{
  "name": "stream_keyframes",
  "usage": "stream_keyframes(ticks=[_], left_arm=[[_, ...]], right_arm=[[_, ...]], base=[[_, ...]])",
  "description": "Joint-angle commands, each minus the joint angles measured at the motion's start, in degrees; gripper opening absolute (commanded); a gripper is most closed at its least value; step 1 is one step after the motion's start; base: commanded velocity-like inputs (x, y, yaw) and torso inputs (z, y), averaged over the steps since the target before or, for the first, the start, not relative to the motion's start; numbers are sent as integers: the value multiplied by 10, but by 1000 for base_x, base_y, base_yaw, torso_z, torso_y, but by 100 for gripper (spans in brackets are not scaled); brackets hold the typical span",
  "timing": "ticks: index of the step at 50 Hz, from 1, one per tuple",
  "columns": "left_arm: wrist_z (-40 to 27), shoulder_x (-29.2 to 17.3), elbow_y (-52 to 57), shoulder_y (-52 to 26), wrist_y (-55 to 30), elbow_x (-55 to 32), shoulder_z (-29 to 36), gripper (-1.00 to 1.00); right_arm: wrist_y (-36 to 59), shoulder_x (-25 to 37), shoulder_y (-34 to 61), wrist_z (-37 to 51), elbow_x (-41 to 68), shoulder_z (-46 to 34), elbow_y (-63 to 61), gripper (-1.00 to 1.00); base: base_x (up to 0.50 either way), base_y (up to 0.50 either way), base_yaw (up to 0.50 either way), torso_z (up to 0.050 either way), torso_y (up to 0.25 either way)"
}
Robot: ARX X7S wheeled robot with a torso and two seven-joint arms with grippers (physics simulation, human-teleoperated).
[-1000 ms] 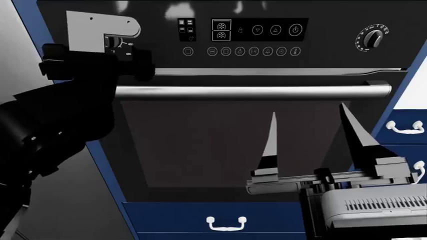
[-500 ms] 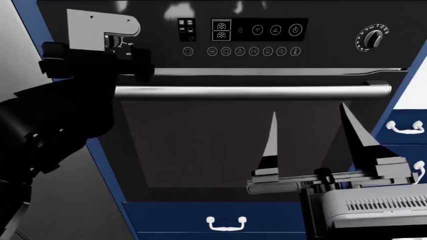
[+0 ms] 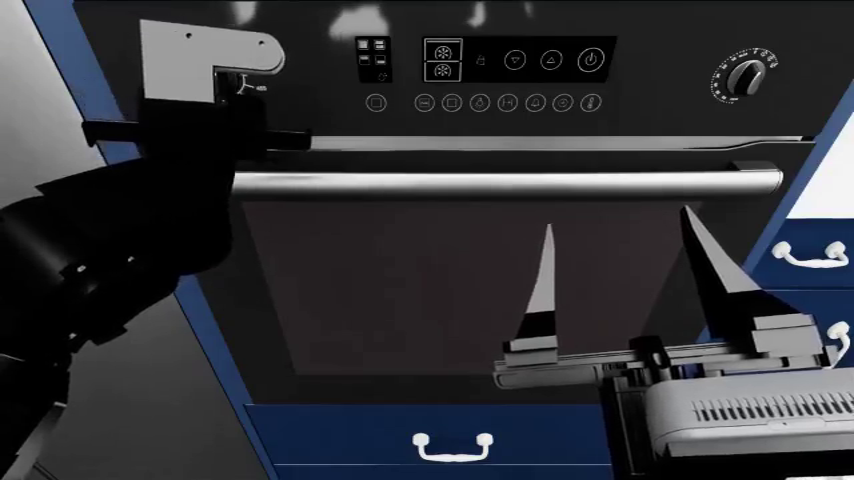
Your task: Preheat the oven by turning the temperature knob.
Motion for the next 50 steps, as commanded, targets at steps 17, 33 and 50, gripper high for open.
stream_keyframes(ticks=[17, 33, 50], left_arm=[[19, 2, -26, -6, 10, 8, 3, -100], [27, 6, -25, -10, 7, 4, 4, -100], [39, 10, -36, -10, 13, 13, 10, -100]], right_arm=[[-5, 1, 1, 5, 2, -7, 6, 100], [-6, 5, 1, 7, 8, -2, 6, 100], [-5, 7, 2, 10, 7, -6, 6, 100]], base=[[4, 0, -1, 0, 0], [4, 0, -2, 0, 0], [3, 0, -2, 0, 0]])
